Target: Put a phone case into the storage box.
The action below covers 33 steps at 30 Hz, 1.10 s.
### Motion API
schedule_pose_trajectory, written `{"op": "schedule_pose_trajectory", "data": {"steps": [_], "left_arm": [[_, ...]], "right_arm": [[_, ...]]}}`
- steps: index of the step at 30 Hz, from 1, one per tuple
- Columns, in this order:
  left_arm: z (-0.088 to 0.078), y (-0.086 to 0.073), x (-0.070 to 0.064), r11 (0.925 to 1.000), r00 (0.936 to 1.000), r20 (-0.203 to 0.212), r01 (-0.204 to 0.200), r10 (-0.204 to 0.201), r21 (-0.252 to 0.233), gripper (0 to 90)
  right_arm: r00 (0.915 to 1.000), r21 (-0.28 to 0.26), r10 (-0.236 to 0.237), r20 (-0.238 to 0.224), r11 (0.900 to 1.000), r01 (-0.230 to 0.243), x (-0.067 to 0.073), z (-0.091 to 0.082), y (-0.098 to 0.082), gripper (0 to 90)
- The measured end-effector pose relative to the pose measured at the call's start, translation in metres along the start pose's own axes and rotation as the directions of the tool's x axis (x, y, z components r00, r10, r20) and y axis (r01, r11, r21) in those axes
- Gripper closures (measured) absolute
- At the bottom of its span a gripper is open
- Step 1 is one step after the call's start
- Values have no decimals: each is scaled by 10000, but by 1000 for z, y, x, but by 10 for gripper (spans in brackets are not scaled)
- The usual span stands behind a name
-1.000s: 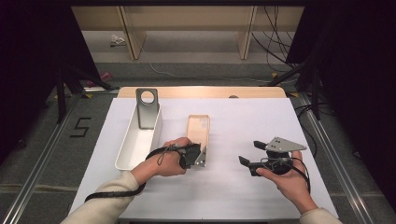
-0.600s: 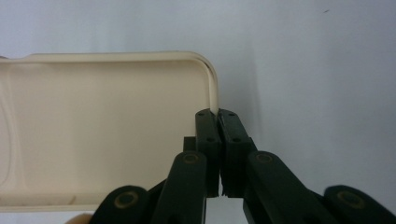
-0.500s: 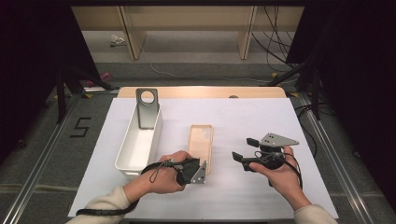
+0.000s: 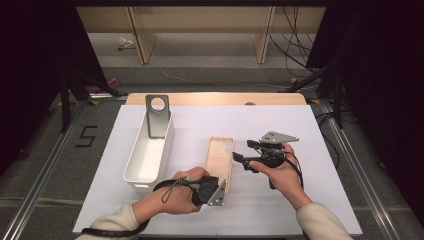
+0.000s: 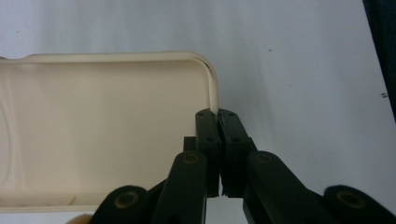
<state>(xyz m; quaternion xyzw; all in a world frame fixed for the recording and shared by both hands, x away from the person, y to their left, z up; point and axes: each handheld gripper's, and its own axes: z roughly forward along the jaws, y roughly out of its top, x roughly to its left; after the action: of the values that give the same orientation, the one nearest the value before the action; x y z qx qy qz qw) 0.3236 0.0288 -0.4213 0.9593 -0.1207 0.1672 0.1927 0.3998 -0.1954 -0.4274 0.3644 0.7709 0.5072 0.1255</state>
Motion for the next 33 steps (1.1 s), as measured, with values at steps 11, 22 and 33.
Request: {"op": "schedule_pose_trajectory", "data": {"steps": [11,22,33], "left_arm": [[1,4,-4,9997,9997,103,-231,232,-34,877],[4,4,-5,9996,9995,227,-233,236,-138,877],[9,1,-3,9999,9999,109,-122,123,-91,877]], "right_arm": [[9984,375,447,-353,9984,-434,4,20,4,444],[9833,85,1353,-1218,9908,-1353,1,15,7,681],[9651,-215,1906,-1797,9800,-1976,6,7,14,795]]}}
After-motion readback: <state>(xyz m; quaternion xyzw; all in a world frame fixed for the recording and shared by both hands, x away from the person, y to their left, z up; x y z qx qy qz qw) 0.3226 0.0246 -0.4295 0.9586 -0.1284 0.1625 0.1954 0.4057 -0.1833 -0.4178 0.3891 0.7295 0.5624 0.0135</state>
